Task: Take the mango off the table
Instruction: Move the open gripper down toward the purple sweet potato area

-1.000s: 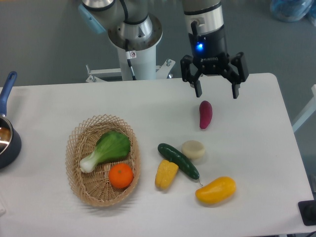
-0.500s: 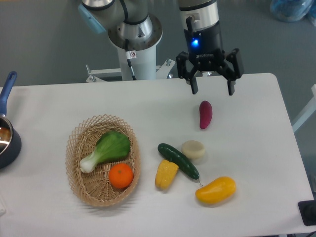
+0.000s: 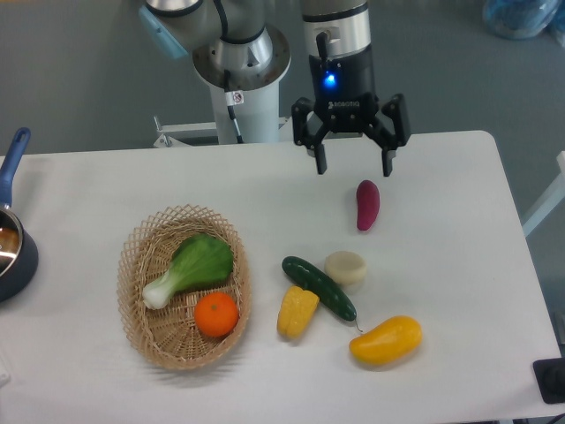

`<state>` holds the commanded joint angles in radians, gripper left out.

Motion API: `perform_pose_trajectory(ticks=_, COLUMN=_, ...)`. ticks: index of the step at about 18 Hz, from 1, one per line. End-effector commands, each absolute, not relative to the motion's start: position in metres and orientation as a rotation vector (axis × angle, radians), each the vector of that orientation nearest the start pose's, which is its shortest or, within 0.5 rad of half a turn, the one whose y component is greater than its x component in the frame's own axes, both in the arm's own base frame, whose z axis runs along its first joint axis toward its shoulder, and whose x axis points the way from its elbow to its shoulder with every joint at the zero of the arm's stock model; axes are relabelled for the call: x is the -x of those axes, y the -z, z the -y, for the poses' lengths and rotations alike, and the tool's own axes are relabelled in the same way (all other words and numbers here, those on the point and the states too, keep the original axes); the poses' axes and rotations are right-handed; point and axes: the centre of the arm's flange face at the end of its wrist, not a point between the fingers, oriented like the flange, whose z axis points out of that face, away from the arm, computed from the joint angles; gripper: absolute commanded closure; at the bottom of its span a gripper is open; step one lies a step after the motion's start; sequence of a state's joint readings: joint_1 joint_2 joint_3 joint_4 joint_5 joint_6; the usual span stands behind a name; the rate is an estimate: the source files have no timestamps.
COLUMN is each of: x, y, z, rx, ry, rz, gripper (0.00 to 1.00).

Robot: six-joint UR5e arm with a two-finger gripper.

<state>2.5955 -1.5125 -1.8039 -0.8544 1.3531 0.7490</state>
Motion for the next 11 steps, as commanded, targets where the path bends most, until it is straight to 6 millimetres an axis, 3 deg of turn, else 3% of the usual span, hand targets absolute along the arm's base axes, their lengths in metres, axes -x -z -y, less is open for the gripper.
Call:
perform_pose_trajectory(ticks=4, x=0.359, y=-0.460, z=-0.400, rx=2.594, ry=-0.344, rz=0.322, gripper=0.00)
perform_pose_trajectory(ticks=7, x=0.371, y=-0.453, z=-0.408, rx=2.604, ry=-0.337, rz=0.324, gripper=0.00)
perform_pose_trajectory(ticks=11, x=0.407, y=-0.437, z=-0.424, rx=2.655, ry=-0.370, rz=0.304, gripper=0.00)
